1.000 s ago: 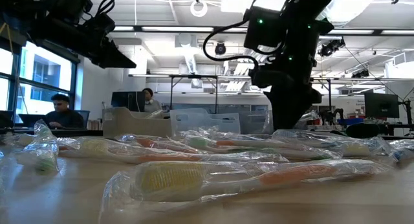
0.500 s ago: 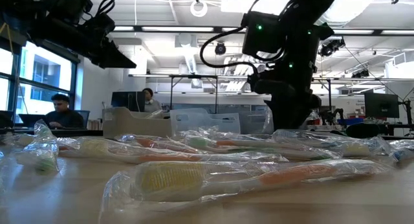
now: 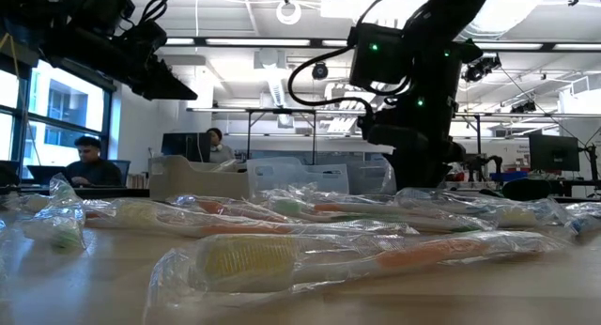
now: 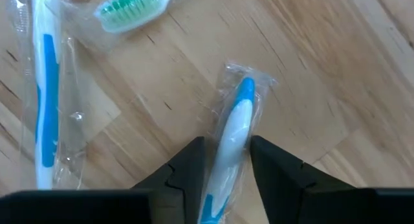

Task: Pick & Place Toothbrushes
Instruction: Put the blue toothbrush into the transparent bin

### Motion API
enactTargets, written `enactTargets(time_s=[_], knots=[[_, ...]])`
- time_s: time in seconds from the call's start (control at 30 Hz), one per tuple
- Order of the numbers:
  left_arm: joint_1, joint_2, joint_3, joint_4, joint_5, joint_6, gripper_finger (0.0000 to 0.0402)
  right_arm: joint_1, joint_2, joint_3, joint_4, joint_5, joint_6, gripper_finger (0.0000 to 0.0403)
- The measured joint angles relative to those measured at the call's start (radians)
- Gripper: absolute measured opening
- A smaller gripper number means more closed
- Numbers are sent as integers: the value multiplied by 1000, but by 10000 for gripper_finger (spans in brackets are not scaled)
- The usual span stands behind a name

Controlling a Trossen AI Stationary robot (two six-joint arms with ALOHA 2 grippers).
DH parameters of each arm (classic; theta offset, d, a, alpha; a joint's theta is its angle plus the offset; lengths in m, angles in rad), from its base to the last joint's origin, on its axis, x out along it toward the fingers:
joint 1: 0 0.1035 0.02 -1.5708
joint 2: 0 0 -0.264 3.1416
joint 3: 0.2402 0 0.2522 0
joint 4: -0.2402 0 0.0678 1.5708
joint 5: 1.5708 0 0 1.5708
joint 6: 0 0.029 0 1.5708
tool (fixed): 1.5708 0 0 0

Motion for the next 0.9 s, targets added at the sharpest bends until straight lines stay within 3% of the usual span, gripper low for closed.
enactTargets(time_s=[0.37, 0.67, 0.9], knots=[[0, 0, 0, 0, 2, 0, 3, 0, 0, -1, -3, 7, -5, 15], [0, 0, 0, 0, 3, 0, 3, 2, -54, -4, 20, -16, -22, 15], [0, 0, 0, 0, 3, 0, 3, -1, -149, -2, 149, -12, -61, 14]])
